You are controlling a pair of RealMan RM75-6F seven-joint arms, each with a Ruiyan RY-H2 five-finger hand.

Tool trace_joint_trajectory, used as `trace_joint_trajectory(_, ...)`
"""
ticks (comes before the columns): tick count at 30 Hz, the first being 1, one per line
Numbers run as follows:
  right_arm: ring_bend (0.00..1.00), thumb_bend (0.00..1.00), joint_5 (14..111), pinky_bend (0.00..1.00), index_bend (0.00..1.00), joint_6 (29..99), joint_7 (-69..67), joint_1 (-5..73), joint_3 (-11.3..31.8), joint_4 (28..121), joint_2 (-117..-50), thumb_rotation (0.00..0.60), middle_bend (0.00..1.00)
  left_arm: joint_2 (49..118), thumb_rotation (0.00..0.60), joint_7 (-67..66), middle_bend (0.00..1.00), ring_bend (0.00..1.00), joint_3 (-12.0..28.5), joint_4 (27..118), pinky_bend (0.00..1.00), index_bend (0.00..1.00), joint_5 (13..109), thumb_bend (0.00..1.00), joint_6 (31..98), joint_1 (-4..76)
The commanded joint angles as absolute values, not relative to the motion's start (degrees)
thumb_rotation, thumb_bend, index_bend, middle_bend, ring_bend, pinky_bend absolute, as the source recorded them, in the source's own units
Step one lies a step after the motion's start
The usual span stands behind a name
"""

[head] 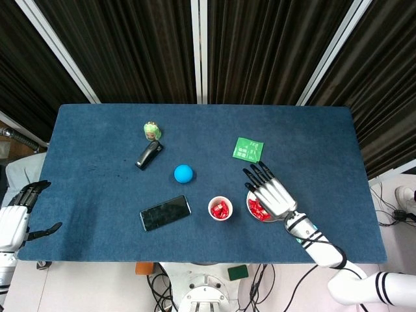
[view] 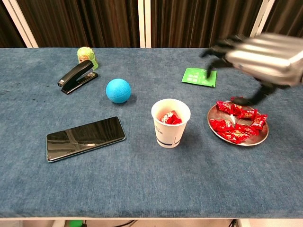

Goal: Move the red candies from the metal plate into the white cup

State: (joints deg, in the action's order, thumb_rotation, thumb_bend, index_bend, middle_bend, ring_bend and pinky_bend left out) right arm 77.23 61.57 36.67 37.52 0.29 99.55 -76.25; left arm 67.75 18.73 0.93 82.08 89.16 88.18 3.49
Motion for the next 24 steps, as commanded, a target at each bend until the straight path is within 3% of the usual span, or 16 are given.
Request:
trace_joint_trajectory(1,0.00,0.30,75.60,0.00,0.35,60.25,36.43,36.19,-1.40,98.10,-75.30,0.600,0.04,67.58,0.600,18.53,0.13,0.11,0.90,82.27,0.23,0.16,89.03,0.04,88.17,3.40)
trace_joint_trajectory(24,0.00,0.30,71.49,0.00,0.39,56.18,37.37,34.05,-2.97,92.00,-78.42,0.600,0.04,67.31,0.600,17.86,0.13,0.11,0.88,82.98,0.23,0.16,89.10,0.04,87.89,3.58)
